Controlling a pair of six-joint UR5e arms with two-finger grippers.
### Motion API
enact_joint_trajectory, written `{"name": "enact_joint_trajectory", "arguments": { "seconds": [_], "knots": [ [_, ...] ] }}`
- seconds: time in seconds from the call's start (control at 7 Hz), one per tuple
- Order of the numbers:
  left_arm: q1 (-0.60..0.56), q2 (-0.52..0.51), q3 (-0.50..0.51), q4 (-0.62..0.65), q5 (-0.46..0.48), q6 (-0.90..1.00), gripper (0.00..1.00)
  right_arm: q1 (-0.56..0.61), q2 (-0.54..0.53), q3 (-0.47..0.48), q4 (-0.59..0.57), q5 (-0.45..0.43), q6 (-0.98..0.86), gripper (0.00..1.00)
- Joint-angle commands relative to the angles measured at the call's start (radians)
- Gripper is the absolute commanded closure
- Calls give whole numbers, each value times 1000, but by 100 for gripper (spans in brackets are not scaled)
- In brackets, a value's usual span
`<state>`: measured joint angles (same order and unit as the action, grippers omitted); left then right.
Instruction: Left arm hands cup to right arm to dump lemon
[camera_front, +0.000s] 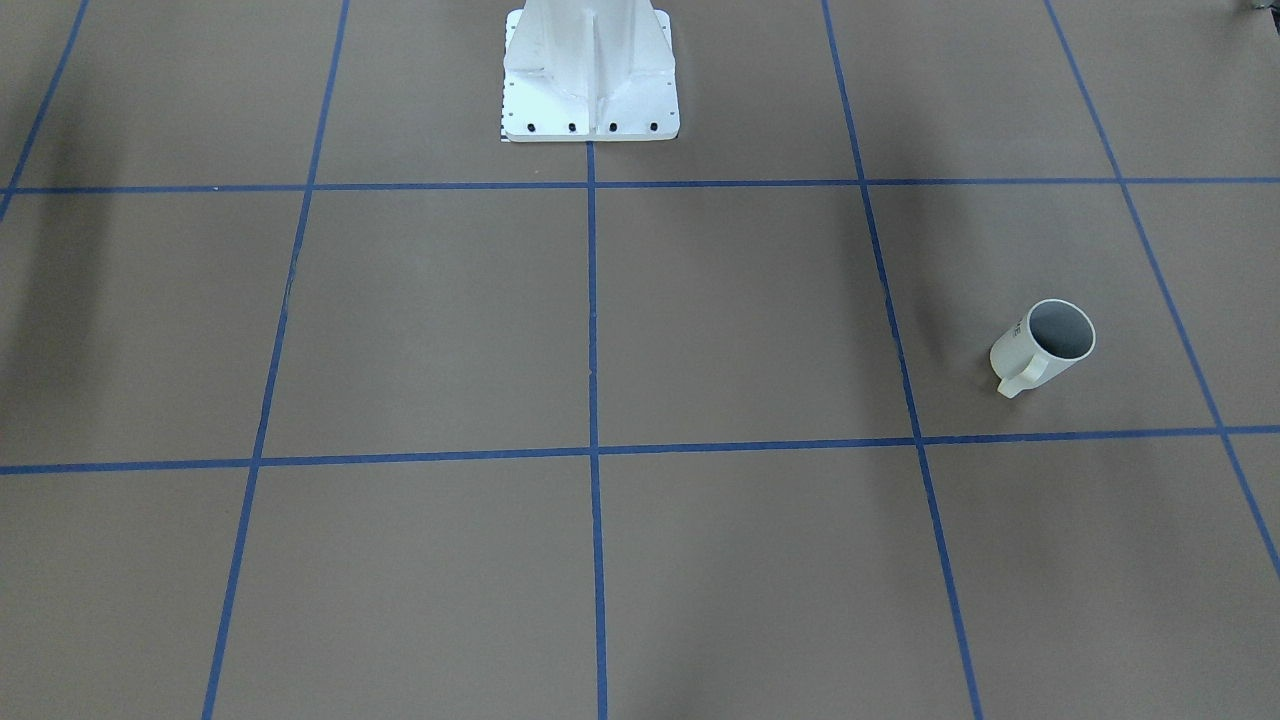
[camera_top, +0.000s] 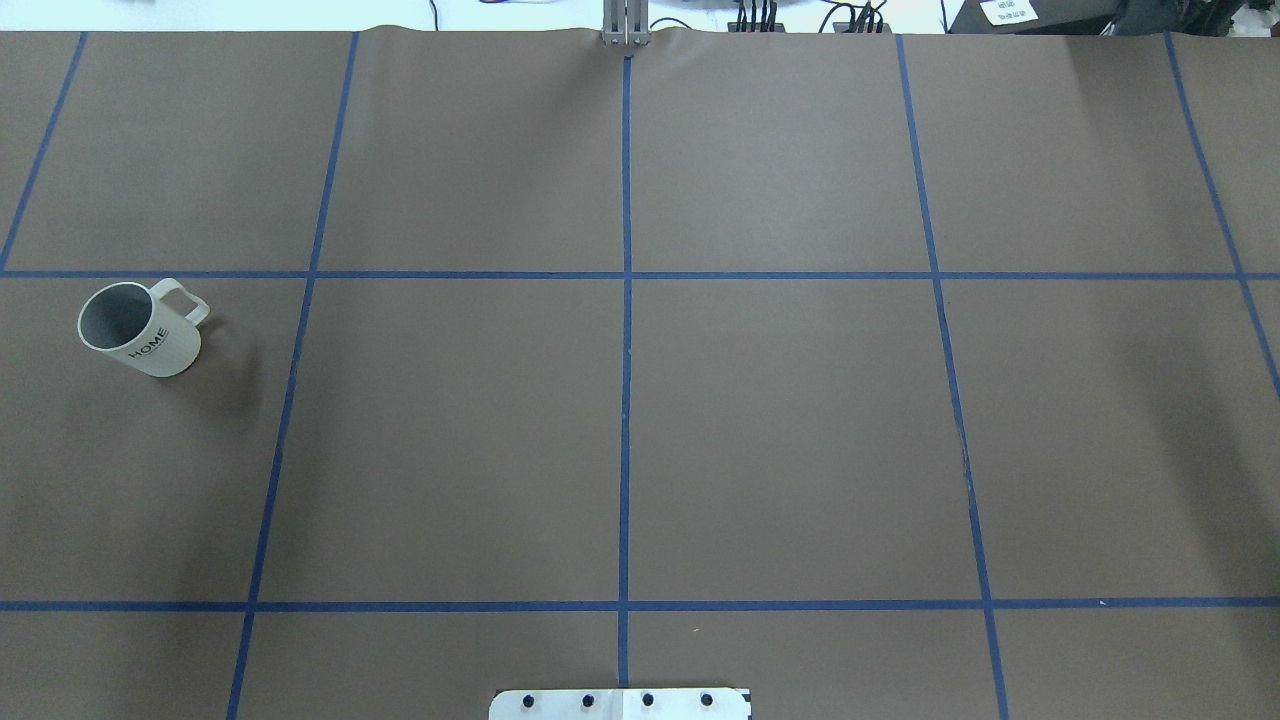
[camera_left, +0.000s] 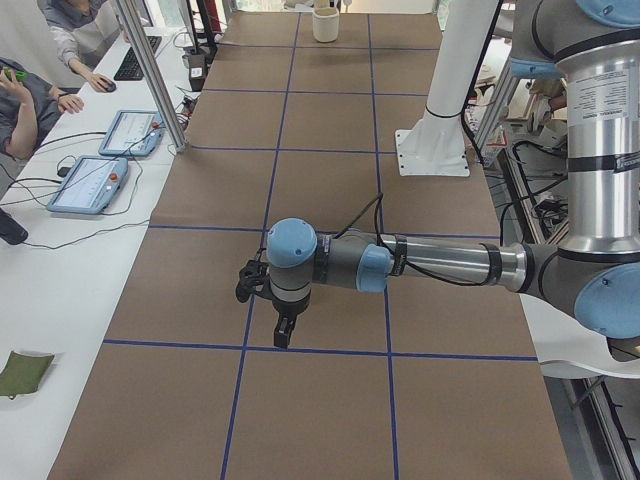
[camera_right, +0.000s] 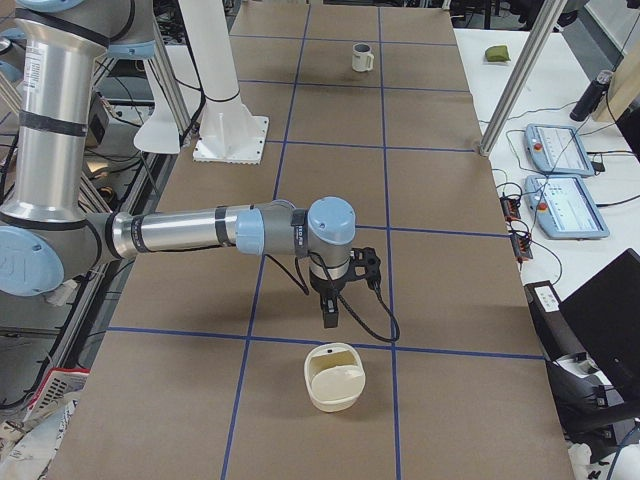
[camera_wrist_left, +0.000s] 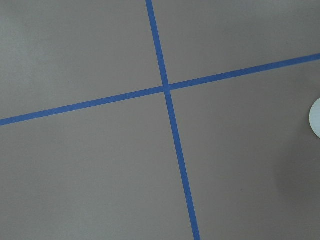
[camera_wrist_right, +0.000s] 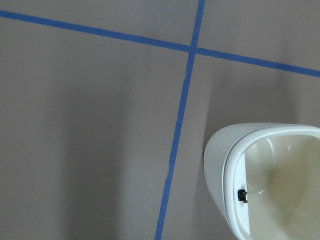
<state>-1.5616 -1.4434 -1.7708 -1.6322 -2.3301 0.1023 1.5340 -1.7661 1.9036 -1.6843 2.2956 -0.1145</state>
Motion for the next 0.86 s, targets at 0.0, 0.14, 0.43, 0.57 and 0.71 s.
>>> {"name": "enact_joint_trajectory", "arguments": {
  "seconds": [0.0, 0.14, 0.43, 0.57, 0.71],
  "knots": [
    [0, 0, 1, 0, 0, 4, 0, 0, 1, 2, 0, 1, 2, 0],
    [0, 0, -4, 0, -2, 4, 0, 0, 10, 3, 0, 2, 4, 0],
    [2, -20, -9, -1, 2, -4, 0, -2, 46, 20, 2, 5, -2, 0],
    [6, -73, 4, -53, 0, -7, 0, -18, 47, 32, 50, 11, 4, 0],
    [38, -103, 13, -61, 0, -10, 0, -47, 40, 41, 116, 27, 6, 0]
  ]
}}
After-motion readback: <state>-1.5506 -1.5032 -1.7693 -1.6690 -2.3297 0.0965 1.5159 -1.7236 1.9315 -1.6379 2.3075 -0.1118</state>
